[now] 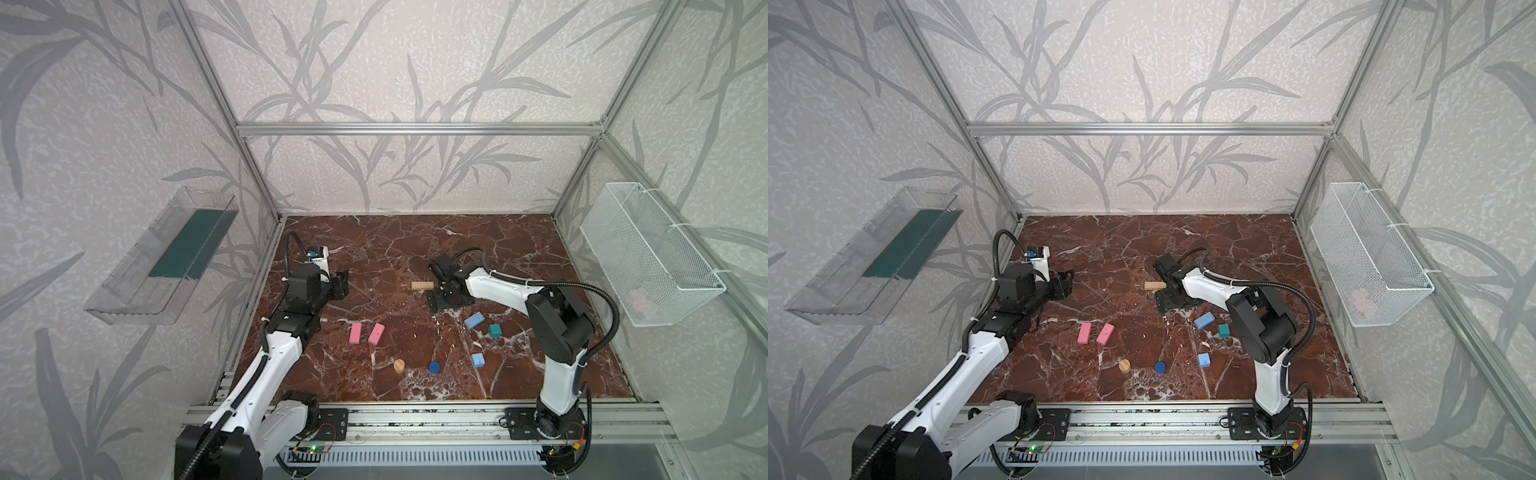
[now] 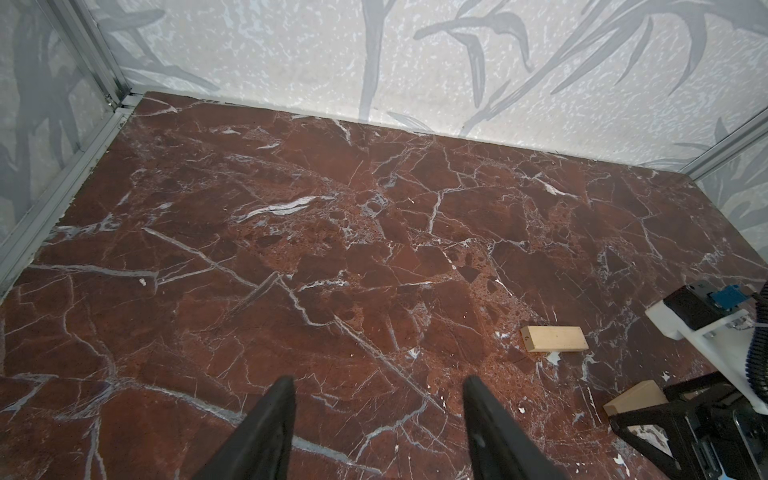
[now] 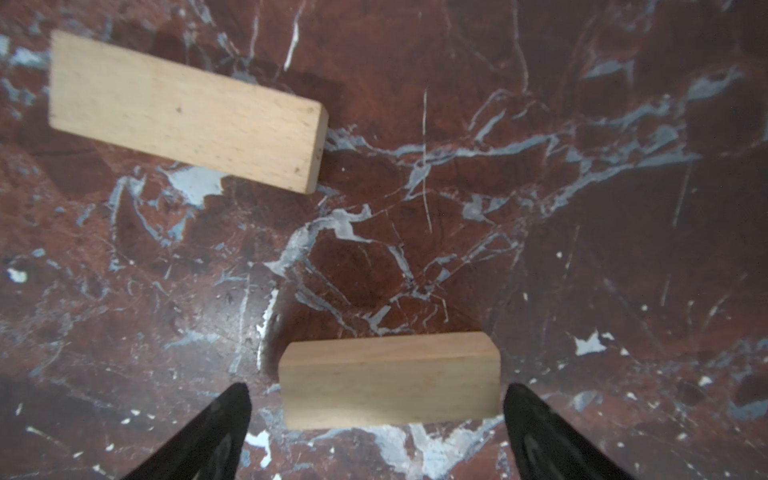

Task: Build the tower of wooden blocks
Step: 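Carry the held wood bar over the second bar, turning it parallel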

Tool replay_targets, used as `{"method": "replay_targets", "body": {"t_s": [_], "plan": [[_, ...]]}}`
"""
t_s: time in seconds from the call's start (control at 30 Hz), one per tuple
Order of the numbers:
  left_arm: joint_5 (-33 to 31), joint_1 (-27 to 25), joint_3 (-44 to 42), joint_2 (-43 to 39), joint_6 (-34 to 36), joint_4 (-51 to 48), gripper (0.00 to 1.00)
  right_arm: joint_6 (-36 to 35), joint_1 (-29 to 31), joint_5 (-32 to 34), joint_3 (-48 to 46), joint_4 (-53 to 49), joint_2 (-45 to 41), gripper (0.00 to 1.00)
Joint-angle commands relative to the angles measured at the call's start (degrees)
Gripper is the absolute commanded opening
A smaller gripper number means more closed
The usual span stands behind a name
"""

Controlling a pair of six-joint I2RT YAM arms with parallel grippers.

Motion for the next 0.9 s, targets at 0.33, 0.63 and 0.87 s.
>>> {"method": "replay_targets", "body": {"t_s": [0.33, 0.63, 0.87], "plan": [[-0.91, -0.24, 1.95, -0.06, 0.95, -1.04, 0.63, 1.72, -0.26, -0.57, 1.27, -1.58, 1.17, 0.70], [-0.96, -0.24, 1.94, 0.02, 0.91, -0.98, 0.63, 7.05, 2.24, -1.37, 2.69, -0.88, 1.59, 0.62], [-0.69, -0.21, 2.03, -0.11, 0.68, -1.33, 0.63, 11.02, 4.68, 0.36, 6.33, -2.16, 4.63, 0.61]]}}
